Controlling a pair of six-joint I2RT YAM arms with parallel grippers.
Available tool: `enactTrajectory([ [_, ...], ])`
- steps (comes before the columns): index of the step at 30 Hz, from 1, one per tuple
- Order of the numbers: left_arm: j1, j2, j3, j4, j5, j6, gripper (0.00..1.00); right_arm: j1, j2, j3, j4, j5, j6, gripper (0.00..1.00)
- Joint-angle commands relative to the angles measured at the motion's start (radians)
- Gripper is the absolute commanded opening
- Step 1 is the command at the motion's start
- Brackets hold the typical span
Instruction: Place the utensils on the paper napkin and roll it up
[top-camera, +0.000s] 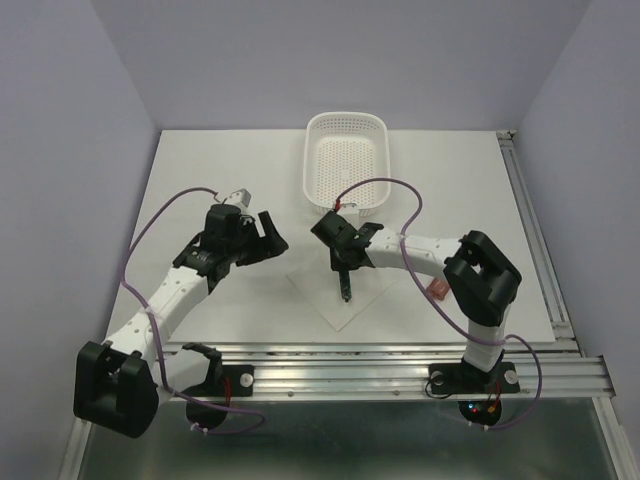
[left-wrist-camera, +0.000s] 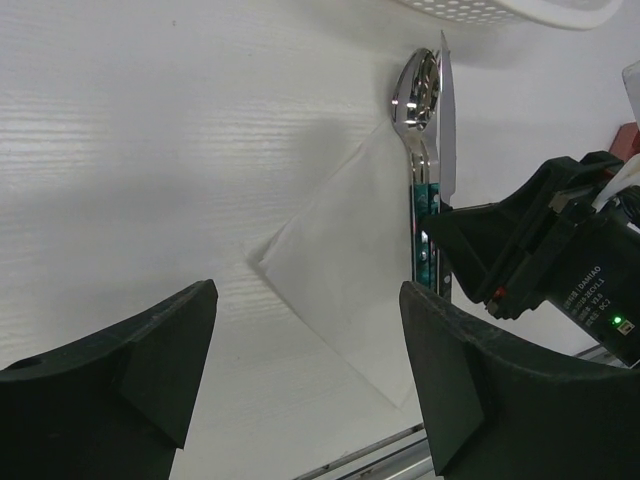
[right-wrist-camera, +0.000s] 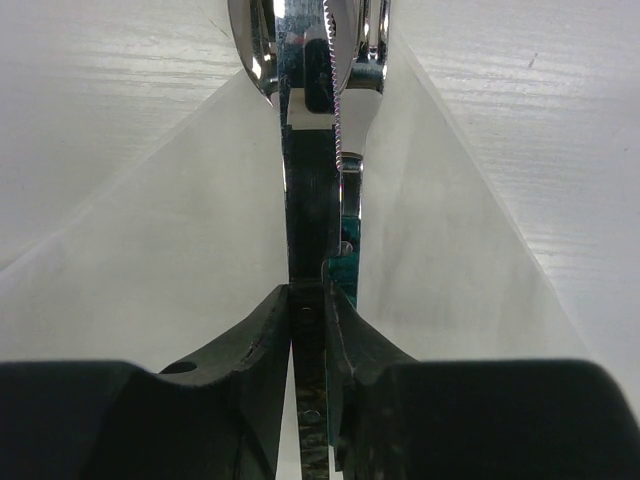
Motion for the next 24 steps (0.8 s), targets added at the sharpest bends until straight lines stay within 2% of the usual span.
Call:
enactTrajectory([
  [1, 0.003, 0.016, -0.031, 0.081, 0.022, -0.030, 0.85, 0.009, -0.023, -0.013, -0.005, 0.037, 0.023, 0.25],
  [14, 0.000, 0.059, -0.073, 0.129, 0.021, -0.046, 0.84, 0.011, -0.034, -0.006, -0.024, 0.040, 0.025, 0.29],
  [20, -0.018, 0.102, -0.100, 0.169, 0.015, -0.057, 0.80, 0.009, -0.117, 0.036, -0.106, 0.017, 0.051, 0.31],
  [24, -0.029, 0.135, -0.122, 0.193, 0.001, -0.063, 0.78, 0.006, -0.204, -0.033, -0.126, 0.005, 0.082, 0.34],
])
